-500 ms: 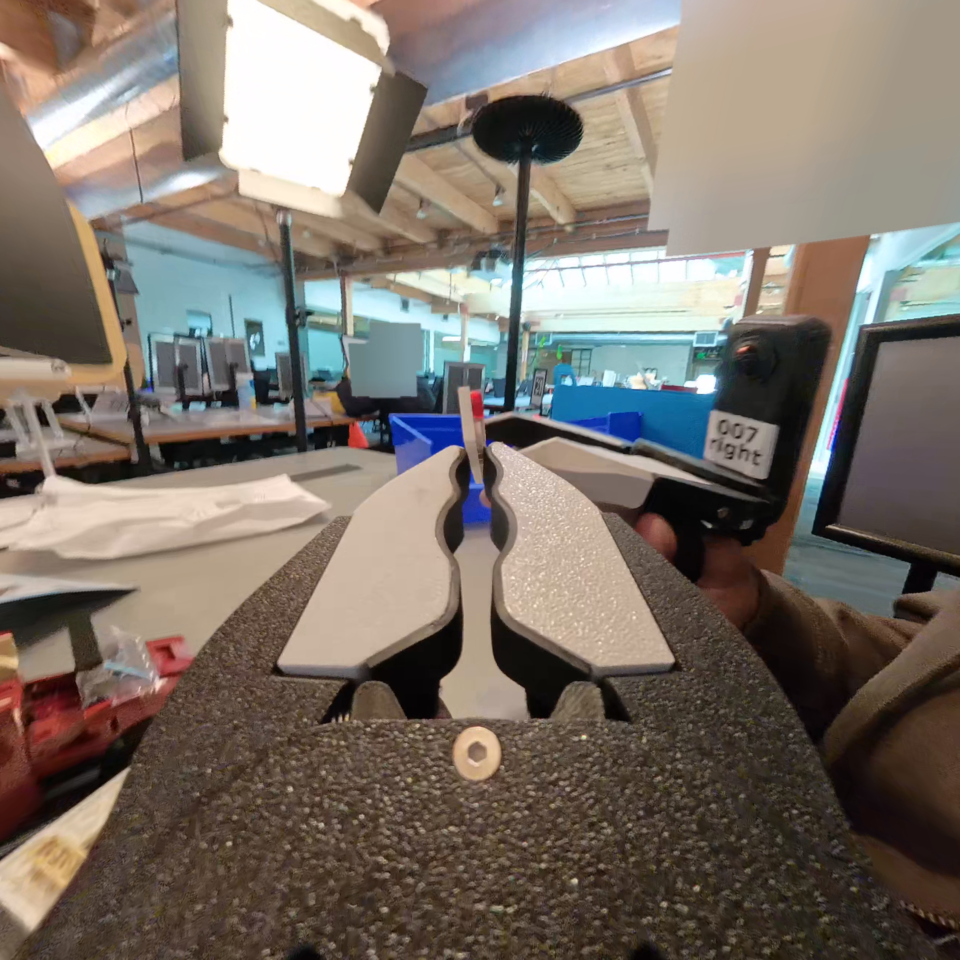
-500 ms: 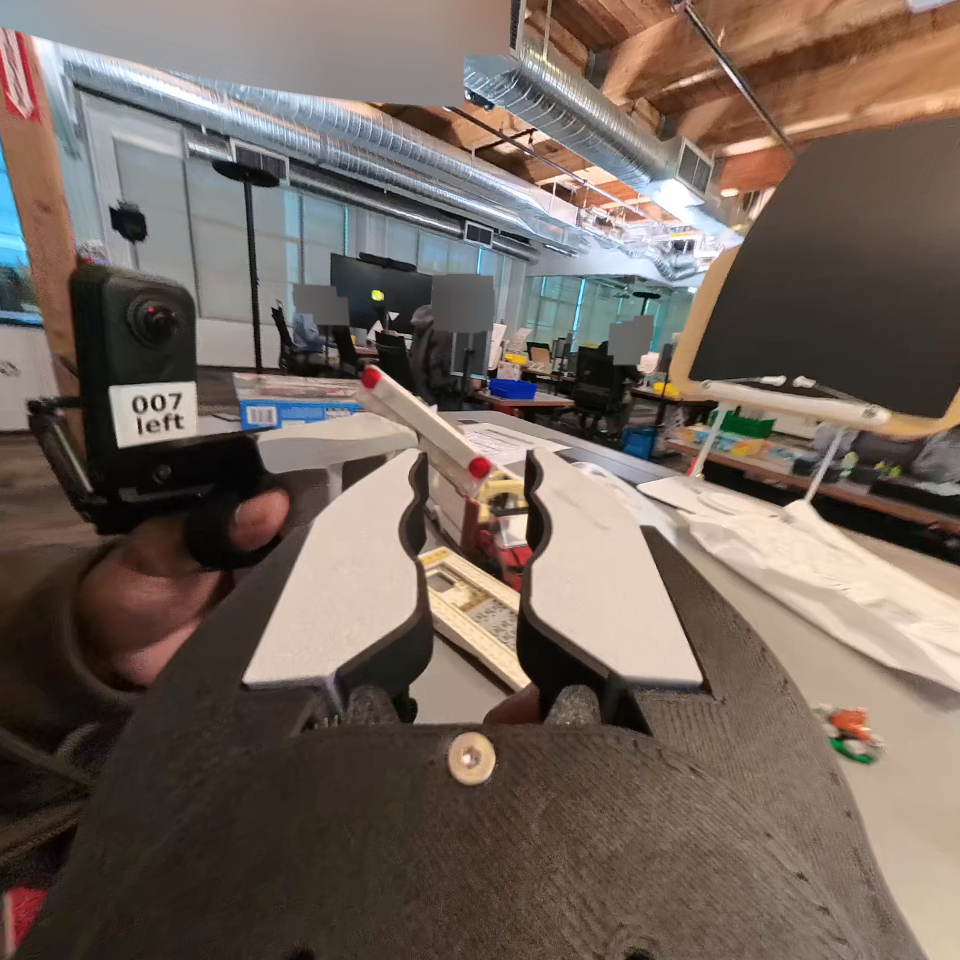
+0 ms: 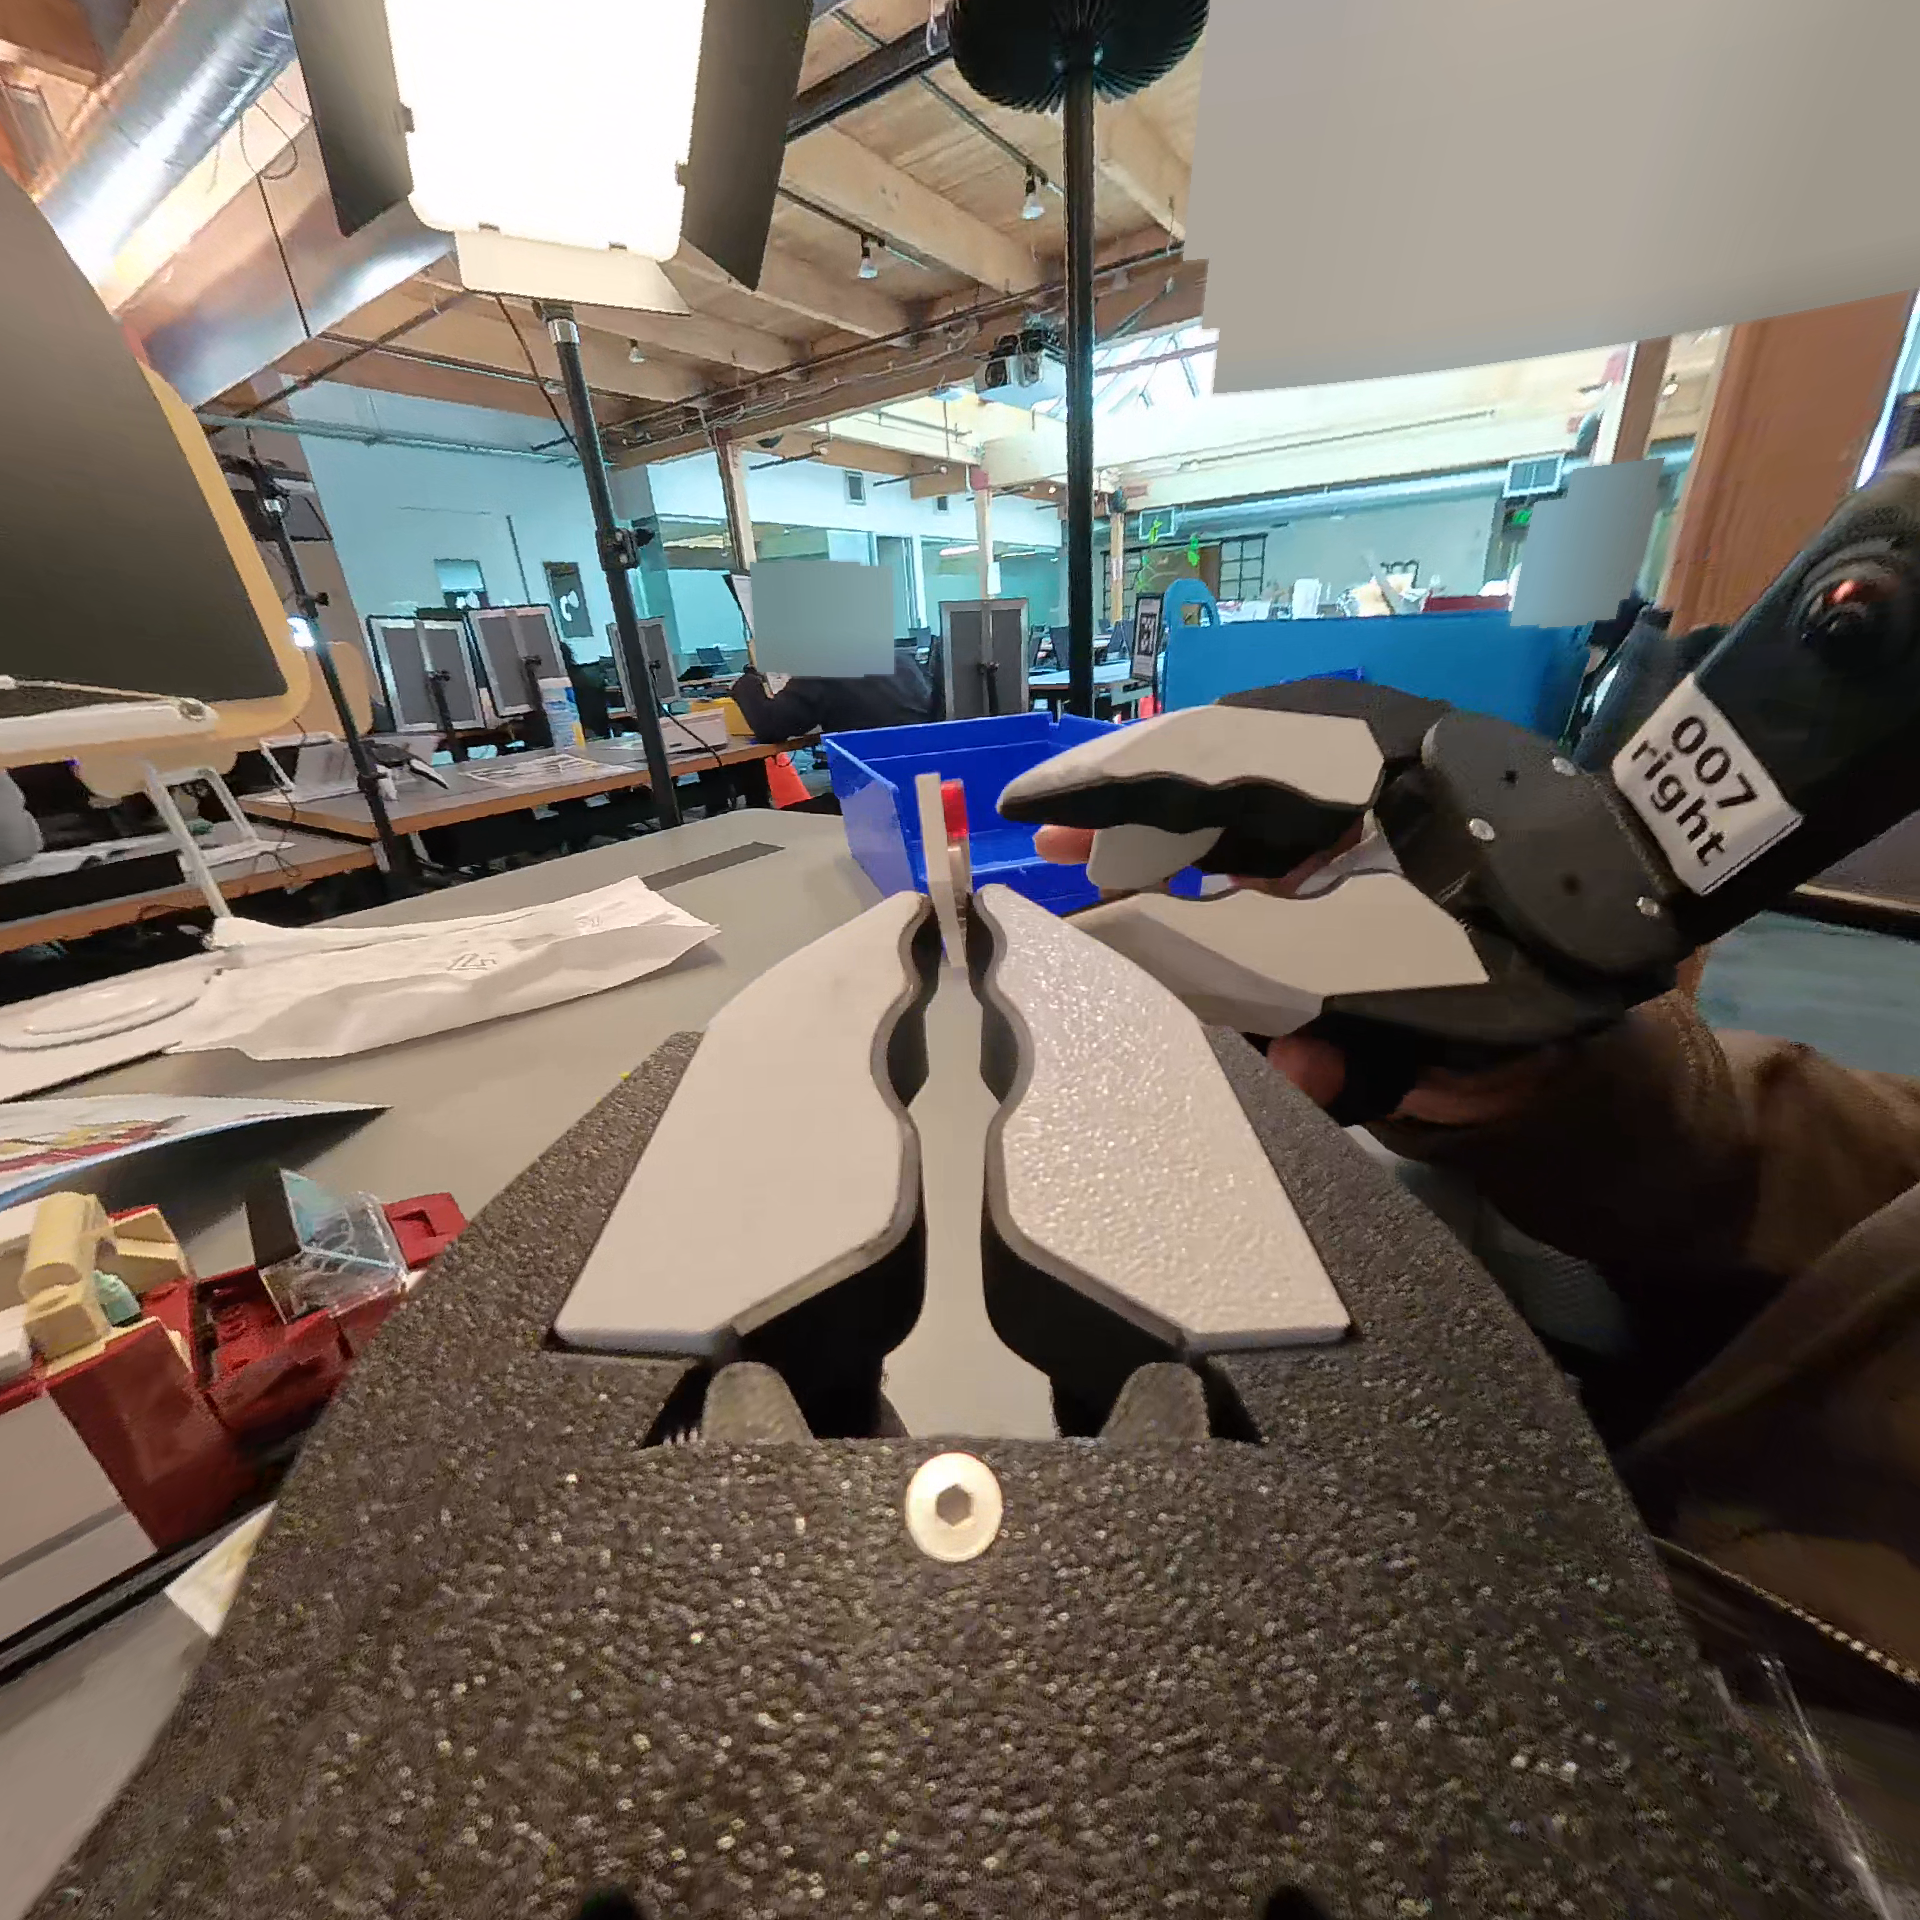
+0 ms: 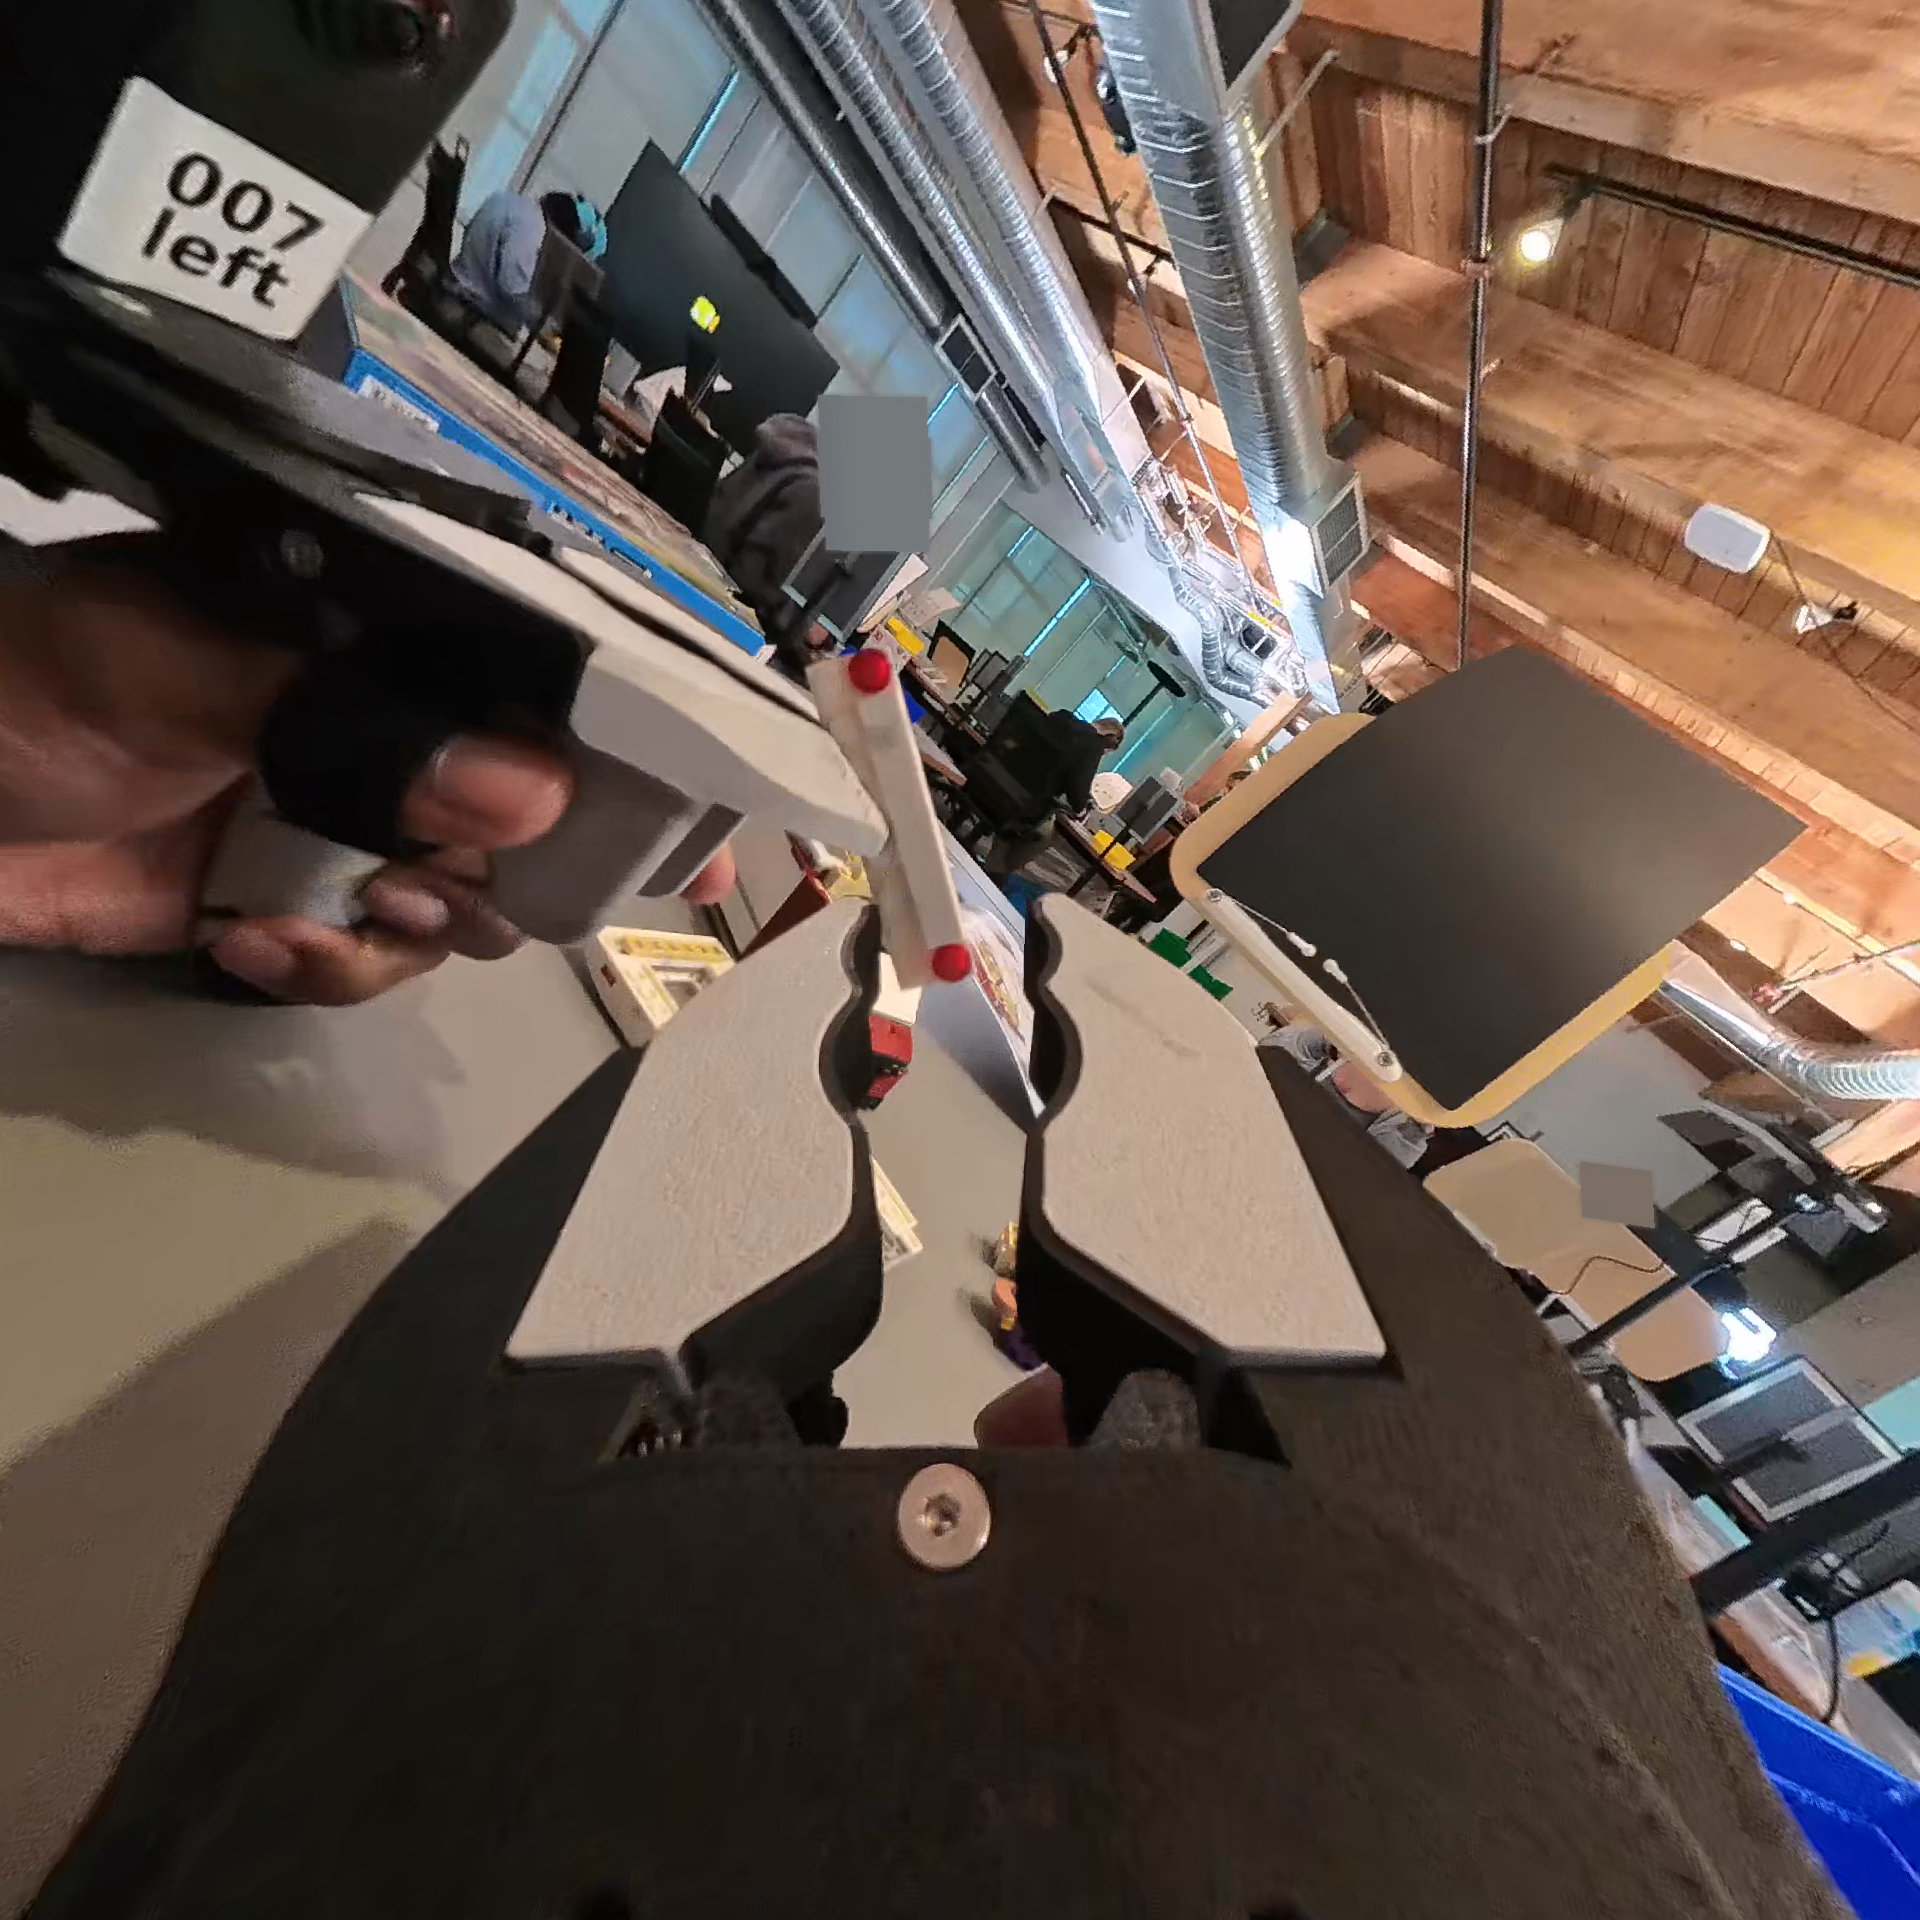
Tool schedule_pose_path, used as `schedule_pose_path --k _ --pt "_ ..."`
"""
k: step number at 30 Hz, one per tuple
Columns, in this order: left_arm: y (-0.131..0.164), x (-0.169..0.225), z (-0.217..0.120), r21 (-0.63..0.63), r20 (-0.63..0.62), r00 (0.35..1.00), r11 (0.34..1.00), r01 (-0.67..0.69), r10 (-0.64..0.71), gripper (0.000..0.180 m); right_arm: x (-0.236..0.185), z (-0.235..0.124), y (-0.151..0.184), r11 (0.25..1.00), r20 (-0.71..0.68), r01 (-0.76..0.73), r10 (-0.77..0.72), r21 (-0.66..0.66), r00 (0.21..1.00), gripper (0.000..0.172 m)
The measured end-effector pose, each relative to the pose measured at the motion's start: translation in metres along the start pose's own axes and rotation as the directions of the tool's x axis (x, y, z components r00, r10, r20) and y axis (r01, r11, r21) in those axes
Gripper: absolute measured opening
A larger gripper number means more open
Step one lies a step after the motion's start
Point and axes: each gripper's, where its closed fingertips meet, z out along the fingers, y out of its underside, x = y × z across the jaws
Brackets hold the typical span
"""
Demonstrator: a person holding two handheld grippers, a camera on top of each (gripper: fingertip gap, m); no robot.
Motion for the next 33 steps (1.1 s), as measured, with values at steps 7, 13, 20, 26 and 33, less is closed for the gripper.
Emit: schedule_pose_path --k 7,13,20,26,33 --pt "0.001 0.002 -0.004 -0.013 -0.008 1.000 1.000 -0.020 0.020 0.005 -0.004 0.001 0.001 0.996 -0.015 0.090 -0.090 -0.019 0.996 0.020" --pt "0.008 0.008 -0.002 -0.071 -0.024 0.996 0.993 -0.090 0.089 0.005 -0.008 0.002 0.002 0.994 0.002 0.108 -0.108 -0.027 0.994 0.016" --pt "0.016 0.008 -0.002 -0.131 -0.011 0.985 0.976 -0.172 0.172 0.005 -0.015 0.002 0.008 0.987 0.043 0.153 -0.151 -0.045 0.988 0.015" --pt "0.015 0.010 -0.002 -0.121 -0.027 0.986 0.979 -0.165 0.163 0.005 -0.019 0.001 0.006 0.985 0.061 0.167 -0.165 -0.037 0.984 0.009" --pt "0.021 0.013 -0.006 -0.161 -0.077 0.966 0.954 -0.255 0.245 0.005 -0.028 -0.001 0.010 0.984 0.122 0.169 -0.162 -0.052 0.979 0.012"
